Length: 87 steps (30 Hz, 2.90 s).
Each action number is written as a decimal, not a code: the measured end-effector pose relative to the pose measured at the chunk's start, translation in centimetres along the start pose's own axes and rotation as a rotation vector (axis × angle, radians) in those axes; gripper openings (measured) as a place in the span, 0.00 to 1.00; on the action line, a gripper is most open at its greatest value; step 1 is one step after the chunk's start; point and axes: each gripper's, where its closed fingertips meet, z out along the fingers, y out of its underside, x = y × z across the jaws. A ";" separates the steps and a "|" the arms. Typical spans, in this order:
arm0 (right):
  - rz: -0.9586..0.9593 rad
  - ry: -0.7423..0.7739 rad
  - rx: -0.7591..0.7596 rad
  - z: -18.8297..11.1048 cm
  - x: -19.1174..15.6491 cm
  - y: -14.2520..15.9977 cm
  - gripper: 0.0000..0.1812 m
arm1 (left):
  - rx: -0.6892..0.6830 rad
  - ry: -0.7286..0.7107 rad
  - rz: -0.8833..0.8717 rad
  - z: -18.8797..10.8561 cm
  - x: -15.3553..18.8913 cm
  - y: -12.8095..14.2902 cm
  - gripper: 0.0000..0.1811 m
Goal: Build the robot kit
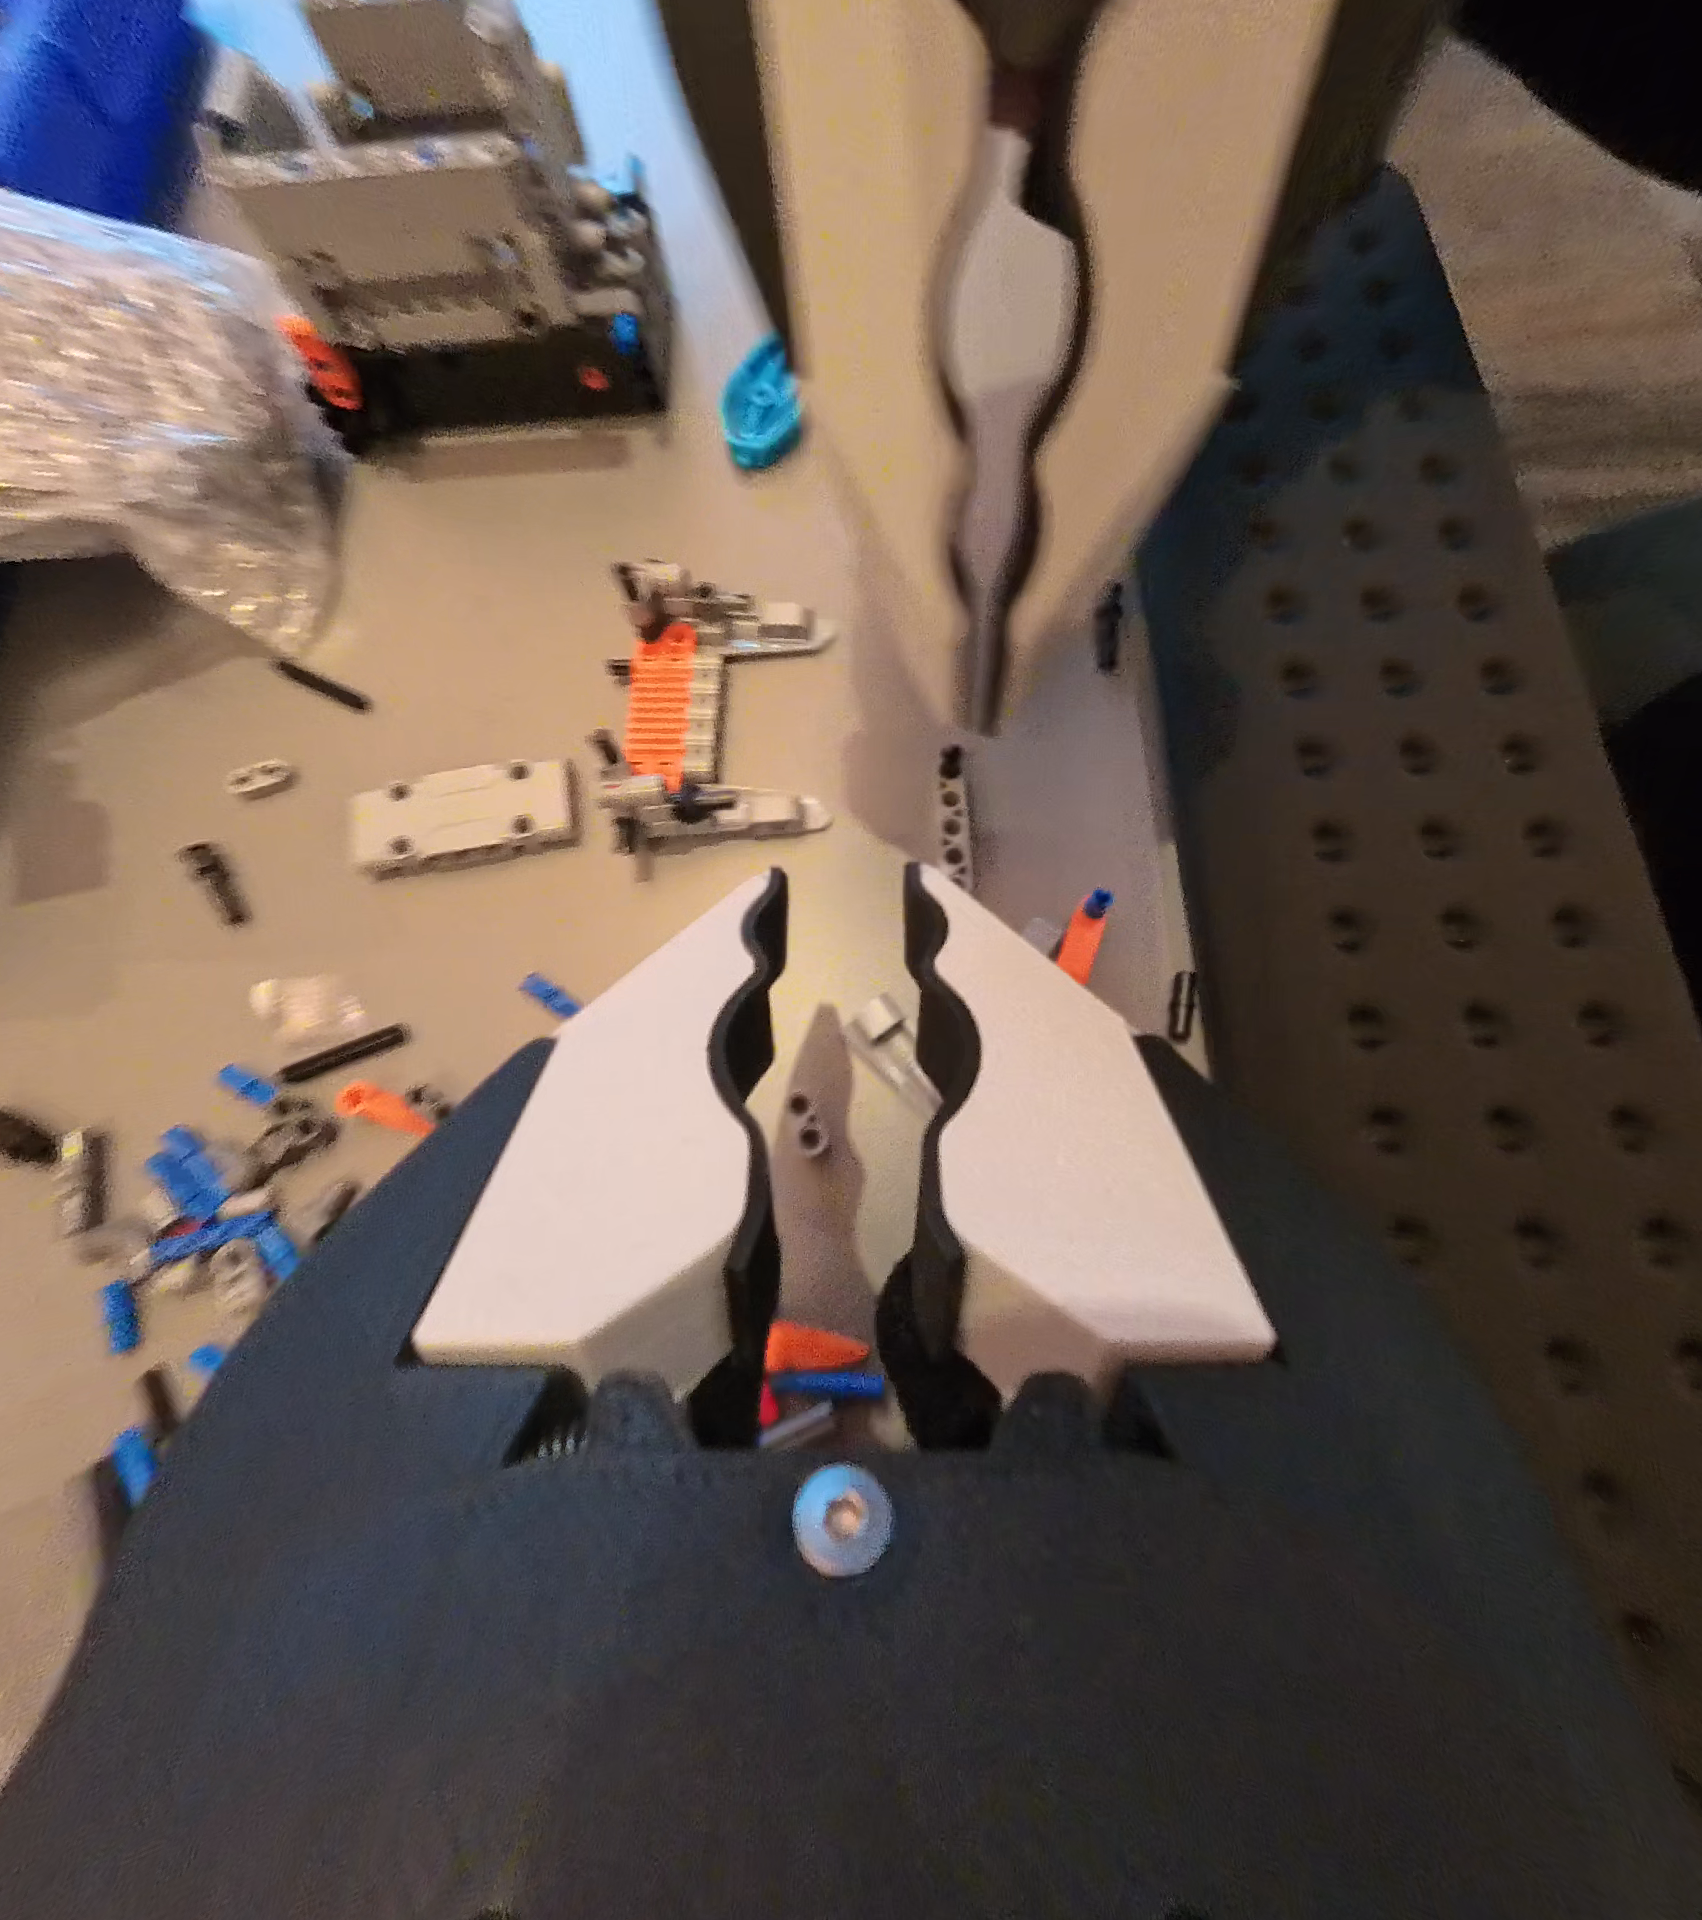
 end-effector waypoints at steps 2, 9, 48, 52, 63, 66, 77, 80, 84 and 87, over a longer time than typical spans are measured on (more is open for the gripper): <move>-0.004 -0.055 0.042 0.3 -1.7 -1.5 0.00 | 0.034 -0.048 -0.023 -1.7 -1.2 -0.3 0.10; 0.037 -0.124 -0.006 4.5 -5.4 -2.8 0.03 | 0.028 -0.080 -0.025 -2.7 -1.8 0.1 0.09; -0.015 -0.055 -0.050 5.9 -5.2 -1.4 0.02 | 0.006 -0.076 0.005 -2.0 -1.3 0.4 0.07; -0.024 -0.037 -0.052 6.0 -5.1 -1.3 0.02 | 0.008 -0.074 0.003 -2.1 -1.3 0.4 0.07; -0.034 -0.009 -0.051 5.9 -4.6 -1.2 0.01 | 0.005 -0.075 0.010 -2.0 -1.2 0.5 0.07; -0.038 -0.006 -0.052 5.9 -4.6 -1.2 0.01 | 0.004 -0.078 0.011 -2.0 -1.2 0.5 0.07; -0.046 0.008 -0.046 5.6 -4.5 -1.4 0.01 | -0.004 -0.085 0.013 -1.8 -1.3 0.7 0.07; -0.048 0.009 -0.046 5.6 -4.4 -1.4 0.01 | -0.004 -0.088 0.015 -1.8 -1.4 0.7 0.07; -0.046 0.010 -0.038 5.5 -4.4 -1.6 0.01 | -0.013 -0.097 0.019 -1.7 -1.5 0.8 0.07; -0.041 0.013 -0.021 5.3 -4.3 -1.7 0.01 | -0.024 -0.111 0.023 -1.6 -1.7 1.0 0.07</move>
